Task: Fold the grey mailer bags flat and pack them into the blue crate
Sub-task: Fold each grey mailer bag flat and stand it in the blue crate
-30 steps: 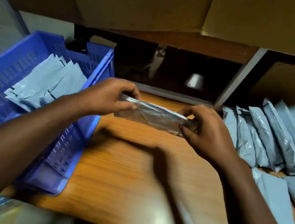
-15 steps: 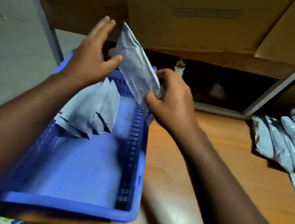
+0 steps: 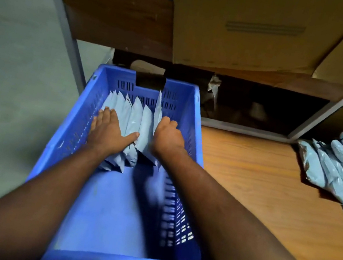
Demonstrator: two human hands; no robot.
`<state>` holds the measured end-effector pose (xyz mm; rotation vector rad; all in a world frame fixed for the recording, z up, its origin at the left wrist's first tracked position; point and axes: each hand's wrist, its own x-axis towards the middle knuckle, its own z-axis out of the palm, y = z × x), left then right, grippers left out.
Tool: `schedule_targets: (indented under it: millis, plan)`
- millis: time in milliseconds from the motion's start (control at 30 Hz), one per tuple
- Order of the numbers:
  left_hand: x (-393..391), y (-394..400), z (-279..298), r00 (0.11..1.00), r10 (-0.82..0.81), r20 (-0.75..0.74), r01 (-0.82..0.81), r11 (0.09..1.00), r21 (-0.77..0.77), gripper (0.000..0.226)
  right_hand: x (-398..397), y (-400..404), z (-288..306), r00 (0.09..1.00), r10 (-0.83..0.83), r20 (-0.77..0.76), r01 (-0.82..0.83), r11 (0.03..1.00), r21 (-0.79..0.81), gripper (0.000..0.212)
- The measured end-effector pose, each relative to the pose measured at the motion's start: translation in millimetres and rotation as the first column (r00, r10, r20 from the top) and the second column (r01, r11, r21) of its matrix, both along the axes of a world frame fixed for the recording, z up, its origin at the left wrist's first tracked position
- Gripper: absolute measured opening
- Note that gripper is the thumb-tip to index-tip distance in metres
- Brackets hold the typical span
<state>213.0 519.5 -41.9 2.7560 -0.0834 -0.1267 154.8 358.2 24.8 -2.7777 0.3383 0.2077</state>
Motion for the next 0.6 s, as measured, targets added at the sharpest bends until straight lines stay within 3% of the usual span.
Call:
schedule_targets:
  millis: [133,300,433,533,600]
  plan:
    - [-0.2,-2.0,-0.7,1.0,0.025,-0.016,-0.026,0.998,-0.052,0.117,10.9,13.3,-16.8,0.988,-0.031,-0.153,0.056,0.986,0.157,0.057]
    - [2.1,-5.2,1.2,1.0,0.005,0.024,-0.003,0.998,-0.057,0.104,20.6,9.9,-35.5,0.973,-0.059,-0.222,0.059,0.998,-0.005,0.083]
    - [-1.7,-13.1,-4.8,0.963,-0.193,0.188,0.188,0.981,0.044,0.051,35.1,-0.4,-45.6,0.937,-0.079,-0.339,0.132,0.982,0.135,0.06]
    - [-1.3,-15.9,-0.7,0.956,-0.2,0.215,0.186,0.979,0.084,0.036,41.7,0.5,-44.3,0.946,-0.091,-0.312,0.182,0.943,0.277,0.04]
    - [0.9,-16.2,1.9,0.955,-0.205,0.216,0.184,0.976,0.112,0.033,45.2,2.8,-44.8,0.942,-0.136,-0.307,0.246,0.903,0.353,0.037]
